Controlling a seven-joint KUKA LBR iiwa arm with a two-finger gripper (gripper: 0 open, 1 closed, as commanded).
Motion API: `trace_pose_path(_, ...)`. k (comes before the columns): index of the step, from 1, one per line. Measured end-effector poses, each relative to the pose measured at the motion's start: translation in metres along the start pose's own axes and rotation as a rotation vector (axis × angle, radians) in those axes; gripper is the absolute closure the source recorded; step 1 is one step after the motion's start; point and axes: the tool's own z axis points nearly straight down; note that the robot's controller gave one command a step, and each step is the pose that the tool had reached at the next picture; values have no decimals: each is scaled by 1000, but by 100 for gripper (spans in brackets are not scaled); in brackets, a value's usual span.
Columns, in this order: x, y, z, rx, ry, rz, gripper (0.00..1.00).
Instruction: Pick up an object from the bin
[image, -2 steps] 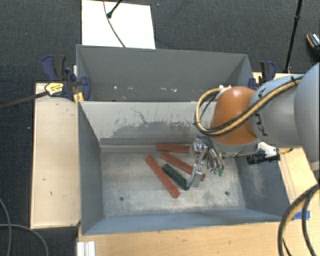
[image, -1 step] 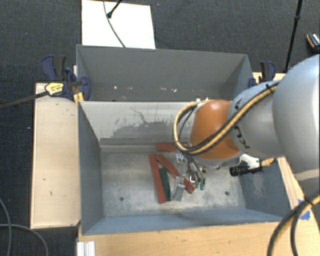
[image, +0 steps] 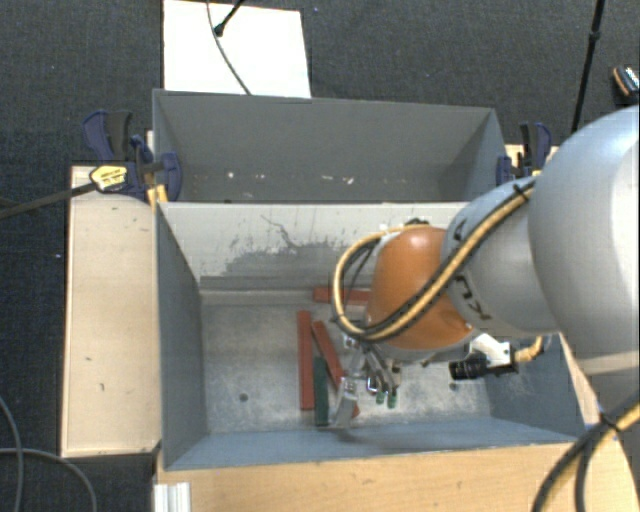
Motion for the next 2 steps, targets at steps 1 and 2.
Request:
trace_pose_path(1, -1, -19, -1, 1, -5, -404, 0)
trace_pose_path(2, 18, 38, 0, -4, -8, -193, 0)
